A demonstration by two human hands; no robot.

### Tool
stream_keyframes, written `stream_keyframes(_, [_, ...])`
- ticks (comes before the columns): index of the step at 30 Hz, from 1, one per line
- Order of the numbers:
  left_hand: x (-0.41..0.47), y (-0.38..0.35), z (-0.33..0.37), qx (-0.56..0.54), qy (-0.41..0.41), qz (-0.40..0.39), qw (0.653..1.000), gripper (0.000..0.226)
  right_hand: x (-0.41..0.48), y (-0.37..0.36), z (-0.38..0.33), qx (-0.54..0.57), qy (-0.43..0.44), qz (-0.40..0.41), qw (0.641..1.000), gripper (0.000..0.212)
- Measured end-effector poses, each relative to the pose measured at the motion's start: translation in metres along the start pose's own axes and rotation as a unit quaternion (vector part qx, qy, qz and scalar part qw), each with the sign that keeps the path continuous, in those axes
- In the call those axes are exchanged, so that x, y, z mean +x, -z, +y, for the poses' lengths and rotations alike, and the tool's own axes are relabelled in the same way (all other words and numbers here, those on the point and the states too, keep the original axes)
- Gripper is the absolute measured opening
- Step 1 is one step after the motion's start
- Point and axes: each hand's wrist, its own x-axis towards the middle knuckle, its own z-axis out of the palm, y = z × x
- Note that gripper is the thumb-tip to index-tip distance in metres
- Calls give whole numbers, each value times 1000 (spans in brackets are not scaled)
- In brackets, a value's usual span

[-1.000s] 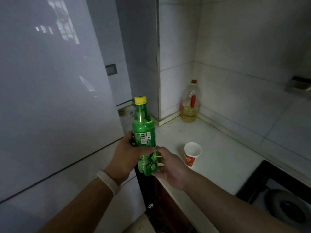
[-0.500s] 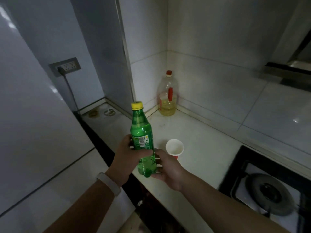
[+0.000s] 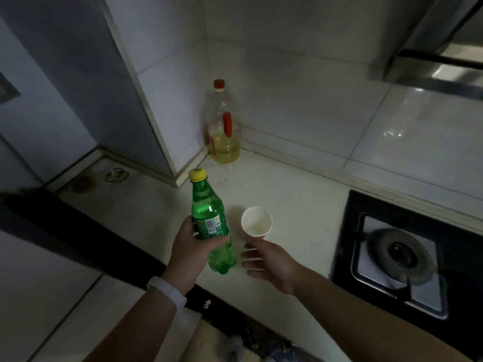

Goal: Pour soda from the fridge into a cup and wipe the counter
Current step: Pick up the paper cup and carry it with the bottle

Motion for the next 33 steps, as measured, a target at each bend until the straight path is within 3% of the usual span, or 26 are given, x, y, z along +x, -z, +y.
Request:
stream_keyframes(4, [21,-1,-23,6,21,-13,1000,52,13,33,15,34,-21,79,996,29])
stream_keyframes(7, [30,-3,-37,9,36,-20,999,47,26,49,27,-11,-3,134,991,25])
stream_keyframes(11, [39,-3,-59,15,63,-18,998,45,45,54,39,-156,65,193,967,50])
stream_keyframes(17, [45,-7,-79,12,86,-19,996,45,75,30,41,-213,174,192,942,79])
stream_keyframes(22, [46,-8,-88,5,97,-20,995,49,92,11,36,-182,291,238,909,71])
stream_keyframes(31, [48,0,-93,-4,104,-41,994,47,111,3,37,-141,263,276,914,57])
stream_keyframes(33, [48,-2,-91,0,102,-39,994,52,112,3,38,-132,268,284,911,61])
